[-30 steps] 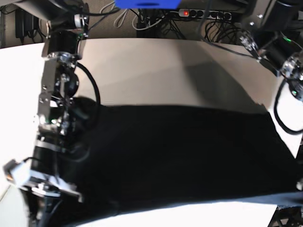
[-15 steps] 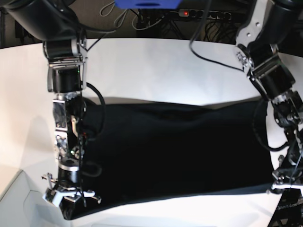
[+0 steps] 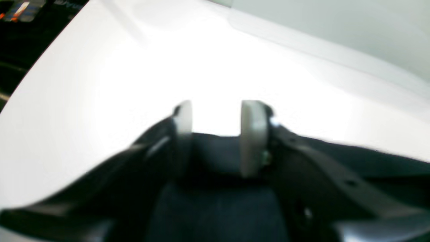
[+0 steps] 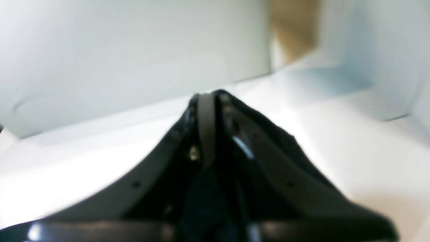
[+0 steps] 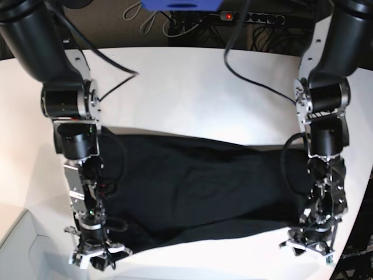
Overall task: Layout the t-shirt on the table in an organized manner, then fold the t-shirt properly
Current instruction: 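Lift the shirt edge with both grippers and fold it over the body, then lower the folded edge with both grippers and release it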
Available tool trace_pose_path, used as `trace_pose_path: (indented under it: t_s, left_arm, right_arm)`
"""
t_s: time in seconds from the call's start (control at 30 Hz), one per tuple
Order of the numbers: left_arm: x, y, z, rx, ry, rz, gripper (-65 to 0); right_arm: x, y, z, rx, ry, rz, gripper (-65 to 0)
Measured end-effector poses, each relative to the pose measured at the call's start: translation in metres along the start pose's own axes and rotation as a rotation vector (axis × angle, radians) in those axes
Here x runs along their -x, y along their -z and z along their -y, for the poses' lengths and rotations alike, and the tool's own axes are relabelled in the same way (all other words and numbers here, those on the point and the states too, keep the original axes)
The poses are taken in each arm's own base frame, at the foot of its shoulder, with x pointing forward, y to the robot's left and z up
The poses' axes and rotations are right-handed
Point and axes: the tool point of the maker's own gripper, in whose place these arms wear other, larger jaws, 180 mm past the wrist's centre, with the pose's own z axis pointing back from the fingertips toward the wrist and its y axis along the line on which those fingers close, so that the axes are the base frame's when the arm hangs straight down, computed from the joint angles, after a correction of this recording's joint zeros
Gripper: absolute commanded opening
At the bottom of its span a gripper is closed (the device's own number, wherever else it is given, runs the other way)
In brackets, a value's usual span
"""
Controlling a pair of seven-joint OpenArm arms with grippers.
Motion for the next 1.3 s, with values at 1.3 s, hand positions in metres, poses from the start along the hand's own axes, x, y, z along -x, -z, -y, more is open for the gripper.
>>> trace_pose_path:
  t_s: [1.3]
  left_arm:
    - [0.185,-0.124,-0.129,-0.223,-0.006,-0.288,-21.0]
  right_arm:
    - [0.091,-0.24,0.104,0.083,-0.134,-0.091,-31.9]
